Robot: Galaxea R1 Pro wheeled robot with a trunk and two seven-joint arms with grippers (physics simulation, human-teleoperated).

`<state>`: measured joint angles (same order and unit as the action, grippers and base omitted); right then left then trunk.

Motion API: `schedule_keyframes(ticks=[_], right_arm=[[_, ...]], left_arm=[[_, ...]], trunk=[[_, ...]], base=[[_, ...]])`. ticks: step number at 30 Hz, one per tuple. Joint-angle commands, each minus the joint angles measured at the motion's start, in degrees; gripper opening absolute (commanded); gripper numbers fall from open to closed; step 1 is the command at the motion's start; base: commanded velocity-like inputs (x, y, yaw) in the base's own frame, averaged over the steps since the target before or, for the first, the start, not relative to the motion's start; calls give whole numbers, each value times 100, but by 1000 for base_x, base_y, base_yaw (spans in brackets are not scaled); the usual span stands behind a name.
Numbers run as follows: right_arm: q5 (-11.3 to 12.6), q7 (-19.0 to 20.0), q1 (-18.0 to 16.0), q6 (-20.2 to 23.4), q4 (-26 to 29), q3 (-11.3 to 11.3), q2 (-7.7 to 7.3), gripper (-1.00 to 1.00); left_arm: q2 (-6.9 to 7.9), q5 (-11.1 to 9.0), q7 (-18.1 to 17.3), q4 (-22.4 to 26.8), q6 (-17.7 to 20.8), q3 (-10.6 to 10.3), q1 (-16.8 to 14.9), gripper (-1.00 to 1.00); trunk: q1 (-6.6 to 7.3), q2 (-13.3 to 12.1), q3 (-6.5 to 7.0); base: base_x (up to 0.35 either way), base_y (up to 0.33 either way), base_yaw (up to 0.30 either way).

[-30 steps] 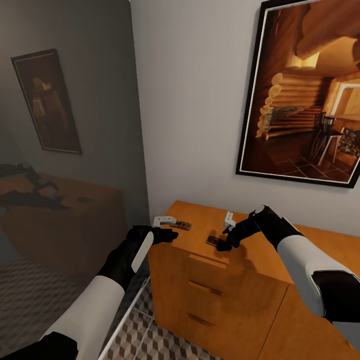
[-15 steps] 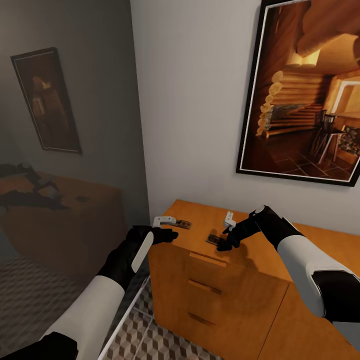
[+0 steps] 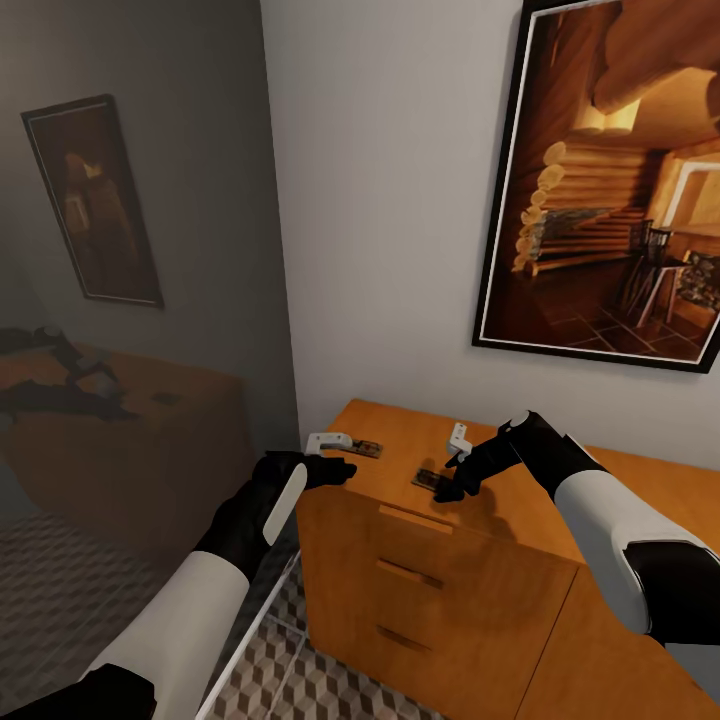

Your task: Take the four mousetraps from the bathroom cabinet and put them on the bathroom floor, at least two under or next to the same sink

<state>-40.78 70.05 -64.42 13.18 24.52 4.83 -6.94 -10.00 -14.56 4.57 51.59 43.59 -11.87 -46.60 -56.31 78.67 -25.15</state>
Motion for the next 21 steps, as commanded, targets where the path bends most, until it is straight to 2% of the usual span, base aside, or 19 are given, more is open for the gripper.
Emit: schedule_keyframes(ticks=[1,19,21], right_arm=[[0,0,0,0,0,0,0,100],[0,0,0,-9,0,0,-9,100],[0,0,0,-9,0,0,-9,100]], left_arm=[[0,-1,0,0,0,0,0,100],[0,-1,0,0,0,0,0,100],[0,0,0,0,0,0,-1,100]], trunk=[[0,0,0],[0,0,0],[-44,80,-36]], base=[[0,0,0],[0,0,0],[0,0,0]])
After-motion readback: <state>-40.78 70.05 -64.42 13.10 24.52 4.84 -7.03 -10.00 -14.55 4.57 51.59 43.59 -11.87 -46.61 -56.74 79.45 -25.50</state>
